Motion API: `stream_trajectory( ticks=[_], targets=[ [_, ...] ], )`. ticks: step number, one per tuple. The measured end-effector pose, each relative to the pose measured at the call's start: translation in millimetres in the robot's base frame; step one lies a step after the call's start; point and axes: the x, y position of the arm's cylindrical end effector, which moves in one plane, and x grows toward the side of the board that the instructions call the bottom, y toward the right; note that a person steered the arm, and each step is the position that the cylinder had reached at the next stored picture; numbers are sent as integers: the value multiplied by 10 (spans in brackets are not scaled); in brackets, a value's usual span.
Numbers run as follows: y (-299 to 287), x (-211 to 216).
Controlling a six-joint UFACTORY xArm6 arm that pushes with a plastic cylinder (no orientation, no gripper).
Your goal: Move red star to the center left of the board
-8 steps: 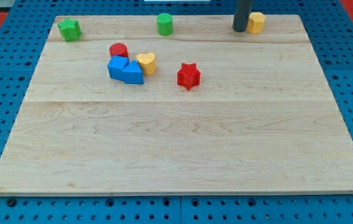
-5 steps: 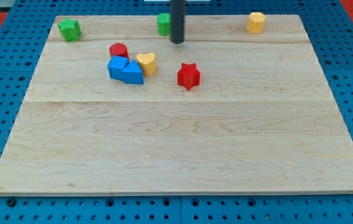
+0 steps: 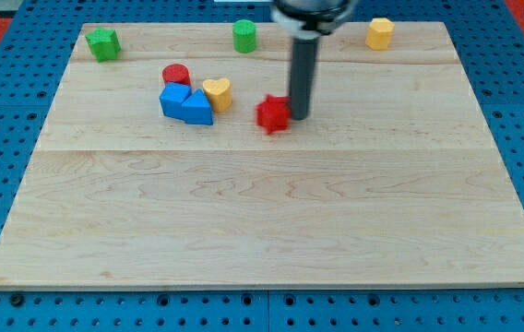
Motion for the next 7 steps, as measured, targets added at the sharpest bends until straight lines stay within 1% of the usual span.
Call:
stream_trajectory(
  ticks=[1, 2, 4, 5, 7],
  targets=[
    [-805, 95],
    [-1375, 96],
    [-1702, 240],
    [-2083, 242],
    [-1672, 265]
  ],
)
